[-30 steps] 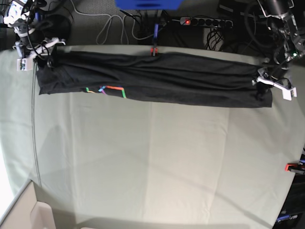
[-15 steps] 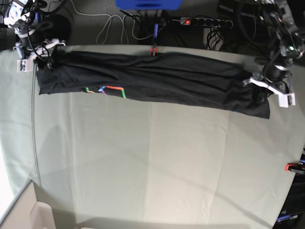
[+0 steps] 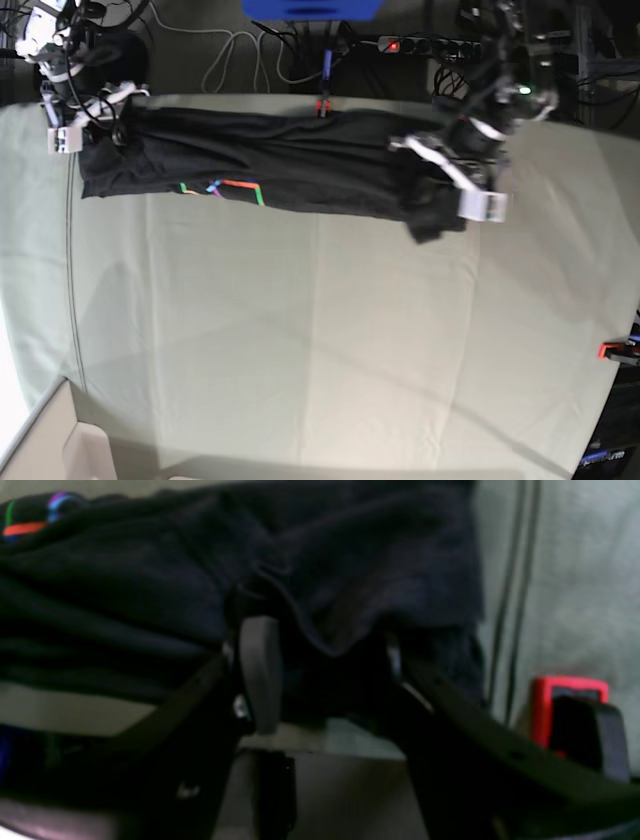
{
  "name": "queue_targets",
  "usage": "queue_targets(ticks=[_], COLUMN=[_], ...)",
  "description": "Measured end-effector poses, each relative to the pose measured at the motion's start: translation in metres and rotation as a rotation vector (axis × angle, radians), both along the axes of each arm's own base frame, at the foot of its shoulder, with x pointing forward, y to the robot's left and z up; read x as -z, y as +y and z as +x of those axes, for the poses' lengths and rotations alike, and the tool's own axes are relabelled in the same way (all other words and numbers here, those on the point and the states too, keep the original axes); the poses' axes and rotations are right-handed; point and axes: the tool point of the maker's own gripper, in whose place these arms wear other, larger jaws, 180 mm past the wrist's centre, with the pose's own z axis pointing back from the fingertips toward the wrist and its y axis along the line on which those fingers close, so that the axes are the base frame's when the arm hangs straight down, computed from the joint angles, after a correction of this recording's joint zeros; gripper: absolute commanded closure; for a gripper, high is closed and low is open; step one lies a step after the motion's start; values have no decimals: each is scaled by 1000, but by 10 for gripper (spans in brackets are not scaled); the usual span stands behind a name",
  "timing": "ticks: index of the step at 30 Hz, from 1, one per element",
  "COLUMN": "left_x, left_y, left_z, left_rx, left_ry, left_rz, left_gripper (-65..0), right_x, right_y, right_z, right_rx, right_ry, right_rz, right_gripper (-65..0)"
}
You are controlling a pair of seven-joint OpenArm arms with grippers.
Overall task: Layout the t-shirt on the table in an organized manner, then fold the t-shirt properly
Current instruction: 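Lift the strip end with the left gripper and fold it toward the right gripper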
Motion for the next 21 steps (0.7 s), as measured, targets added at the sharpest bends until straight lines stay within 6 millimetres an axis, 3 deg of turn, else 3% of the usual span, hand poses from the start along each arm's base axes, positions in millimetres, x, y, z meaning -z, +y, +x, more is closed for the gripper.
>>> queue_targets(ticks=[10,14,21], left_x=[7,26,25], left_y=[-80,-103,-130], left_z=[-7,-20,-17], left_rx=[199,281,326], left_ry=[-21,32,24], left_rz=[121,146,115], left_gripper=[0,0,0], right_x=[0,0,0], right_y=[-1,-1,-1], right_z=[-1,-1,0], right_rx=[1,1,1], right_ry=[4,2,0], right_rz=[-2,-2,-2], right_gripper=[-265,-265,-265])
